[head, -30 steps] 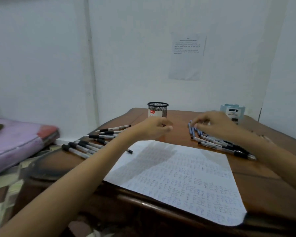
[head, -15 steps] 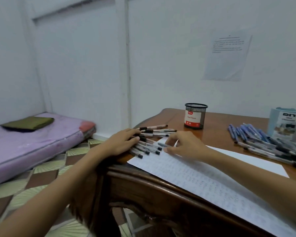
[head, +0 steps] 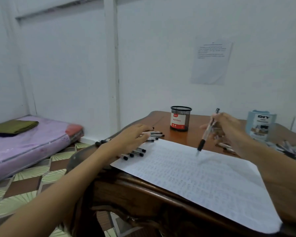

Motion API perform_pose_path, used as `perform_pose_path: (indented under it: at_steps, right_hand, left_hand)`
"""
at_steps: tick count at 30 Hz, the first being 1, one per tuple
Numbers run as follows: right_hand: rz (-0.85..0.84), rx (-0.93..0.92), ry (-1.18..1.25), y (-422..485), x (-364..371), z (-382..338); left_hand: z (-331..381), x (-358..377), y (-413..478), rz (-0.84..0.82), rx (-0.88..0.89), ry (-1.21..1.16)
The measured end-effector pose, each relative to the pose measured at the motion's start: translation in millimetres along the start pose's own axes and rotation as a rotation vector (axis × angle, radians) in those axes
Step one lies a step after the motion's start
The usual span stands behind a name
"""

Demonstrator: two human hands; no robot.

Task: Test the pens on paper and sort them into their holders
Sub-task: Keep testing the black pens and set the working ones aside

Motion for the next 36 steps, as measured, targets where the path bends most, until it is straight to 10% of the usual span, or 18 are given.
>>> perform_pose_path:
  at_steps: [12, 36]
  right_hand:
    - [0.079, -0.021, -0.075, -3.6, -103.6, 3.8]
    - [0.175, 0.157, 0.363, -6.0, -118.6, 21.1]
  left_hand:
    - [177.3, 54.1, 55.0, -0.256, 0.457, -0.024]
    - [170.0, 79.5, 51.3, -0.334, 0.341, -0.048]
Point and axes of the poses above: each hand's wrist, its own y-axis towards the middle knuckle, its own x-axis out of the palm, z = x × y, the point moved 9 cm from there along y, towards the middle knuckle, and after that the axes turned 15 degrees about y, right-handed, at the moved point
